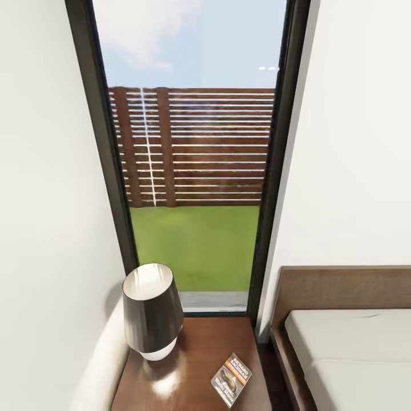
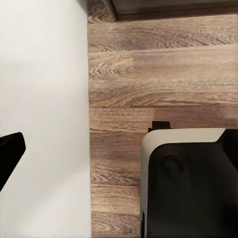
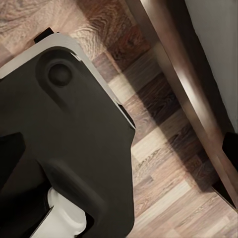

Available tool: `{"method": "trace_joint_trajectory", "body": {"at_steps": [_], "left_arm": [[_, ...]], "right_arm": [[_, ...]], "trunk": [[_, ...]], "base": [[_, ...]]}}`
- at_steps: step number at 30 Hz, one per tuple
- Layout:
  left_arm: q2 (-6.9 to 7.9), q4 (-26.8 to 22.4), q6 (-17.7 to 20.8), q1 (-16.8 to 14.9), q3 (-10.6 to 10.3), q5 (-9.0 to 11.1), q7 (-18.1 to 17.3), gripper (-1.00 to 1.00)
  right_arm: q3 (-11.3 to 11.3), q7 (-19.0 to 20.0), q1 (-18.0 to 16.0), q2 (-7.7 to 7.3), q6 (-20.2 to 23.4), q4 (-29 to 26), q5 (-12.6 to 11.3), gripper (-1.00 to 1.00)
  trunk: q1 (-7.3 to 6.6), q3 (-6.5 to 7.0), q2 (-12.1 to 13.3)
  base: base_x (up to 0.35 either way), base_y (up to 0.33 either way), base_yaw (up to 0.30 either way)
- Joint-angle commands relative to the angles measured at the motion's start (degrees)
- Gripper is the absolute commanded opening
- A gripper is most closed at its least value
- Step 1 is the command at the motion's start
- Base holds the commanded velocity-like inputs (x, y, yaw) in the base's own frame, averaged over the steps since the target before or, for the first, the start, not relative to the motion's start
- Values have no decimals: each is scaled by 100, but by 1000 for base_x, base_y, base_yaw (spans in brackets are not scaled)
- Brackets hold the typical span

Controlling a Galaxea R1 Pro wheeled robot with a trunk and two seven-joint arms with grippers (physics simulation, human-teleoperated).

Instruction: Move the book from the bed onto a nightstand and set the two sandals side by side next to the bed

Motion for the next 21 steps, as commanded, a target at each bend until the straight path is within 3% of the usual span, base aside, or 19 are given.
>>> {"method": "trace_joint_trajectory", "body": {"at_steps": [1, 21], "left_arm": [[-2, 7, -17, 13, -49, 52, 14, 100], [-8, 12, -41, 419, -45, 64, 15, 100]], "right_arm": [[44, -18, -4, 1, 34, 5, -11, 100], [42, -18, -4, 1, 34, 7, -16, 100]], "trunk": [[2, -2, -4], [2, -2, -4]], "base": [[0, 0, 0], [0, 0, 0]]}}
